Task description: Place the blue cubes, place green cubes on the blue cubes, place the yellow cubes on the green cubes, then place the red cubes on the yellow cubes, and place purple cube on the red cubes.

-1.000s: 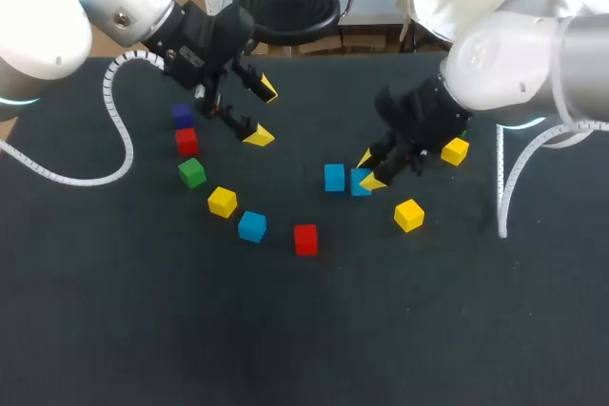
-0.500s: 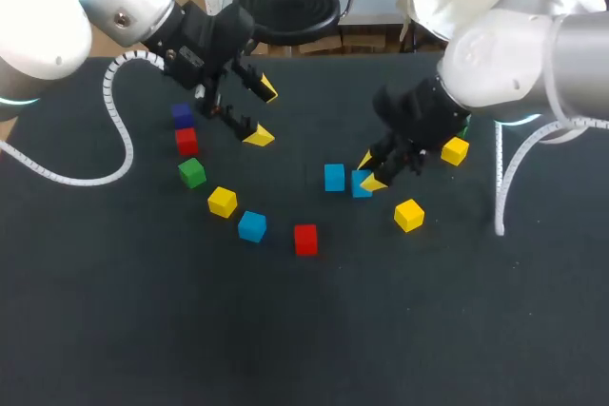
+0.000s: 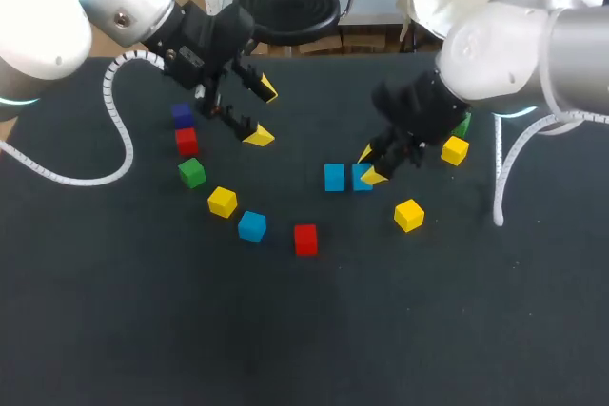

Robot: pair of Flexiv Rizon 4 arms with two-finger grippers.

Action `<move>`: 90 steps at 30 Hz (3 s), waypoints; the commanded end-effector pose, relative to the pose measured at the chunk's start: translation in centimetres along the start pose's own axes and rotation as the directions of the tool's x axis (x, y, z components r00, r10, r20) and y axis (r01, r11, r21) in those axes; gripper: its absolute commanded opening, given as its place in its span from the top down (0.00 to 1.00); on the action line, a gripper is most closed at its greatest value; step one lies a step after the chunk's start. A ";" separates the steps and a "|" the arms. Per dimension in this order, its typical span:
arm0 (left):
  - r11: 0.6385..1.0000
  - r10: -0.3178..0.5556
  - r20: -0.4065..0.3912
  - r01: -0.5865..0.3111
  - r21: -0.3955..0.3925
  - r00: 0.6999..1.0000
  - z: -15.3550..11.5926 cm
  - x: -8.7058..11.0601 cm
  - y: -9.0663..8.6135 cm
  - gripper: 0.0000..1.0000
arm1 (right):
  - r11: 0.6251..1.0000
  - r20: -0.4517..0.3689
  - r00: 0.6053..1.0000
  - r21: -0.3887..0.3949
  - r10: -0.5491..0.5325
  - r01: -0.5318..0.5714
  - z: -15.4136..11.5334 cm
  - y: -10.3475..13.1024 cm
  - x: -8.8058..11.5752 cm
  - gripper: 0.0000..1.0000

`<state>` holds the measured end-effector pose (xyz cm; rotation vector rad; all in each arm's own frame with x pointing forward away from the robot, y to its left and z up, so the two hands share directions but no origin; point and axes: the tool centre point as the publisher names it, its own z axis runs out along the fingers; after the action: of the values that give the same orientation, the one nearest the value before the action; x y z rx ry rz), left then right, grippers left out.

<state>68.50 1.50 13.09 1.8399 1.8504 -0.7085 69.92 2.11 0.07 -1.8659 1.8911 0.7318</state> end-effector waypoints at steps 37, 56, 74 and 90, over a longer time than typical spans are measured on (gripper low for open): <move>1.000 -0.001 -0.003 0.001 0.000 1.000 0.0 0.0 0.0 0.00 | 0.999 0.000 1.000 -0.022 0.026 -0.026 0.7 0.1 0.4 1.00; 1.000 -0.001 -0.003 0.001 0.000 1.000 0.0 0.0 0.0 0.00 | 1.000 0.001 1.000 -0.005 0.017 -0.017 0.4 -0.1 0.3 1.00; 1.000 -0.001 -0.003 0.001 0.000 1.000 0.0 0.0 0.0 0.00 | 1.000 0.001 1.000 -0.018 0.014 -0.014 0.6 -0.6 0.3 1.00; 1.000 -0.001 -0.003 0.001 0.000 1.000 0.0 0.0 0.0 0.00 | 1.000 0.017 0.999 -0.017 0.027 -0.026 0.1 -0.4 0.5 0.00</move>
<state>68.50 1.50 13.09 1.8399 1.8504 -0.7085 70.39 2.02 -0.55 -1.8444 1.9103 0.7724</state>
